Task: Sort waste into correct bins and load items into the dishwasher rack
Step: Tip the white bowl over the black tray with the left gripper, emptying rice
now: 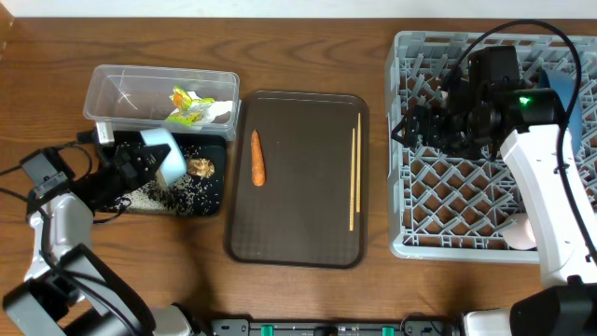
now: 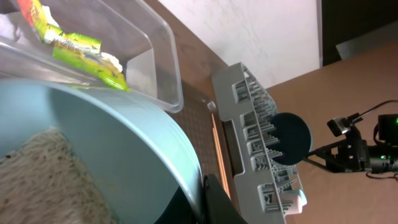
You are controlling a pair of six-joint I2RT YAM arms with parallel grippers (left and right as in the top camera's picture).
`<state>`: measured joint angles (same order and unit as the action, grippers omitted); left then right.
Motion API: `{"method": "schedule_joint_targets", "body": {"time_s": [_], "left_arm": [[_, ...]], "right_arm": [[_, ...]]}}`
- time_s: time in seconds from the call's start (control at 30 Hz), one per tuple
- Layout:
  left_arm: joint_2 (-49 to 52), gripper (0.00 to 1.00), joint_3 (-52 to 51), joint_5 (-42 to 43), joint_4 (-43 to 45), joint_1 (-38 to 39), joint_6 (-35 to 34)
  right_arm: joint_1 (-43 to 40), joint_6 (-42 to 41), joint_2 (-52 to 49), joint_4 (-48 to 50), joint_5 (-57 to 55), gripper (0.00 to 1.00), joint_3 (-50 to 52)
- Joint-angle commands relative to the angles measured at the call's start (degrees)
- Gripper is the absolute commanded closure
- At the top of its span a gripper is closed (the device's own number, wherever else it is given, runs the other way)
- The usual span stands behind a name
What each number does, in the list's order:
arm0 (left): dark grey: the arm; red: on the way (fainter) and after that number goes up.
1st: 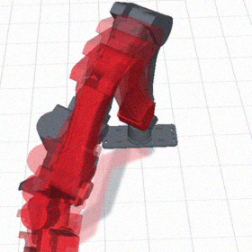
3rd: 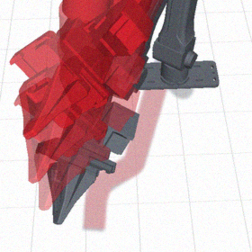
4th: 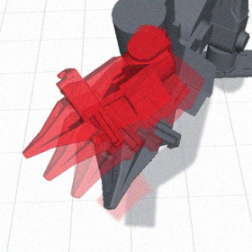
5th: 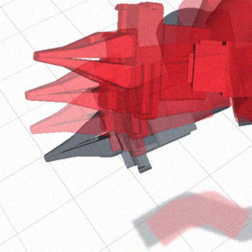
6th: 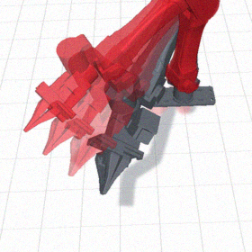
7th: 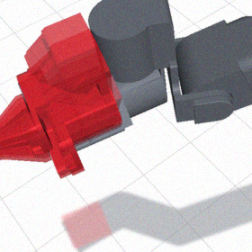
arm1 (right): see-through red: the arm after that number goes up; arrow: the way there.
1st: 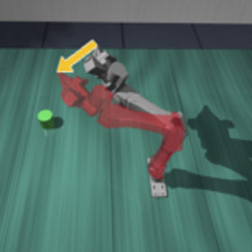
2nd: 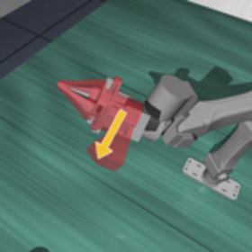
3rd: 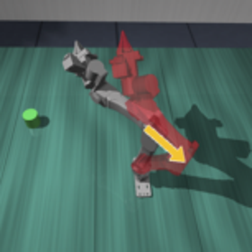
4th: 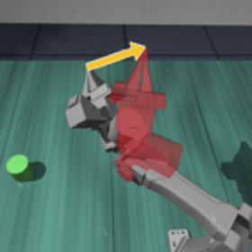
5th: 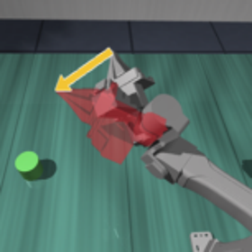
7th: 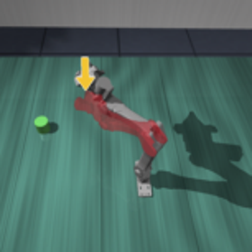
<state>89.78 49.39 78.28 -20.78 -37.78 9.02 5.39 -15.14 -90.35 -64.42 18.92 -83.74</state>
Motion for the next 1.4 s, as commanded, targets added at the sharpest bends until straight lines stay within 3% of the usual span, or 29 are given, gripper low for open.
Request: {"method": "schedule_joint_targets", "body": {"time_s": [0.0,0.2,0.97,1.1,1.23,1.3,1.37], "left_arm": [[1.66,0.94,-0.22,5.29,2.14,-0.31,1.44],[1.97,0.94,-0.22,11.82,5.97,-1.2,1.49],[2.23,0.94,-2.12,7.65,5.27,-2.71,2.91],[2.91,0.94,-2.29,9.62,5.53,-3.15,3.8],[3.45,0.94,-2.29,11.76,5.09,-3.72,0.13],[3.45,0.94,-2.69,10.73,4.66,-3.74,3.37],[3.56,0.94,-2.71,10.8,5.09,-4.0,2.4]], "right_arm": [[0.33,-0.68,0.39,-0.13,0.61,0.04,-0.35],[0.33,-0.66,0.39,-0.74,0.59,0.03,-0.35],[0.33,-0.66,0.39,-0.74,0.59,0.03,-0.35],[0.33,-0.63,0.39,-0.76,0.61,0.03,-0.35],[0.33,-0.52,0.39,-1.05,0.61,0.03,-0.35],[0.33,0.0,0.39,-1.44,0.59,0.03,-0.35],[0.33,-0.02,0.39,-1.25,0.59,0.03,-0.35]]}}
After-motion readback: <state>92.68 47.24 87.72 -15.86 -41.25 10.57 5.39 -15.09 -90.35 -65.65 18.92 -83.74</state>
